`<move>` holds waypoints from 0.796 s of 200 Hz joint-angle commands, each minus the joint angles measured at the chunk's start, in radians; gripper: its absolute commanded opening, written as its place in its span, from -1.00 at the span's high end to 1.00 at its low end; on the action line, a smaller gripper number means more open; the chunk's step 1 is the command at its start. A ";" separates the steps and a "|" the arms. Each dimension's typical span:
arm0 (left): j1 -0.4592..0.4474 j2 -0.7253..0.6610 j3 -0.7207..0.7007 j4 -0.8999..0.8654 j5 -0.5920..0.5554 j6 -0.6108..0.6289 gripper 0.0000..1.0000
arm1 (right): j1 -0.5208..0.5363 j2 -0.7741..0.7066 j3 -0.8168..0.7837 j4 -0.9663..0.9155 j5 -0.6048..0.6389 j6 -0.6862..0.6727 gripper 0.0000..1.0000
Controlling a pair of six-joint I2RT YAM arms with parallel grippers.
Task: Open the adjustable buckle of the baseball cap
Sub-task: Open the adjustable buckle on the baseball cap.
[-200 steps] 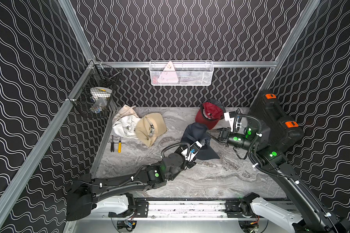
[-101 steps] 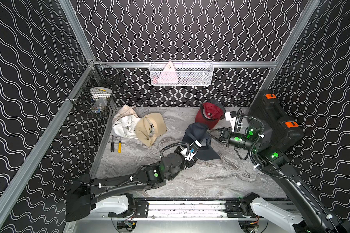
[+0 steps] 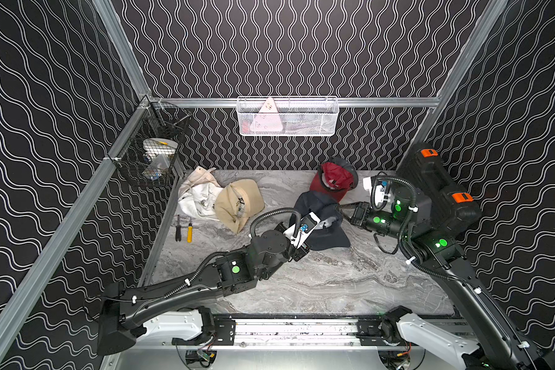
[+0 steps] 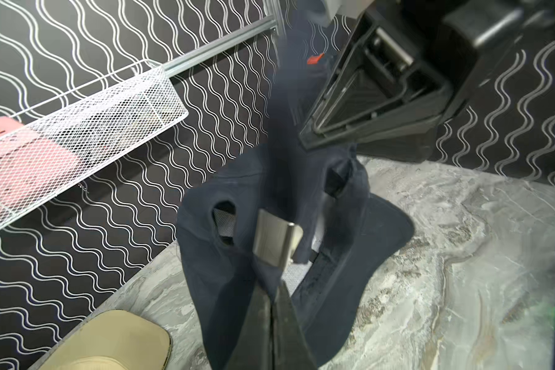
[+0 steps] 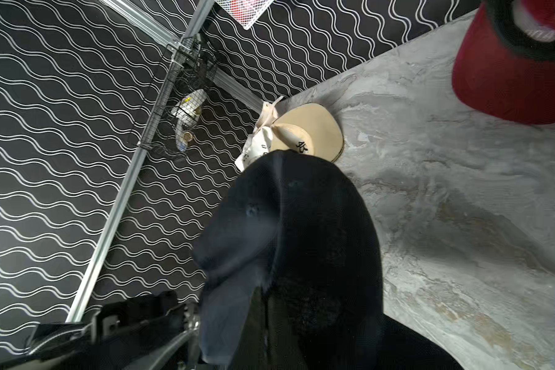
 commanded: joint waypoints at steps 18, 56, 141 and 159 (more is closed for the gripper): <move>0.000 0.030 0.122 -0.235 0.013 -0.036 1.00 | 0.000 0.009 0.013 -0.066 0.025 -0.111 0.83; 0.000 0.059 0.221 -0.352 0.015 -0.067 1.00 | 0.000 -0.023 0.006 -0.073 0.005 -0.183 0.34; 0.000 0.128 0.384 -0.520 0.004 -0.118 1.00 | 0.001 -0.121 -0.033 -0.075 -0.021 -0.334 0.08; 0.000 0.143 0.400 -0.538 -0.007 -0.120 1.00 | 0.003 -0.136 -0.030 -0.084 -0.030 -0.366 0.09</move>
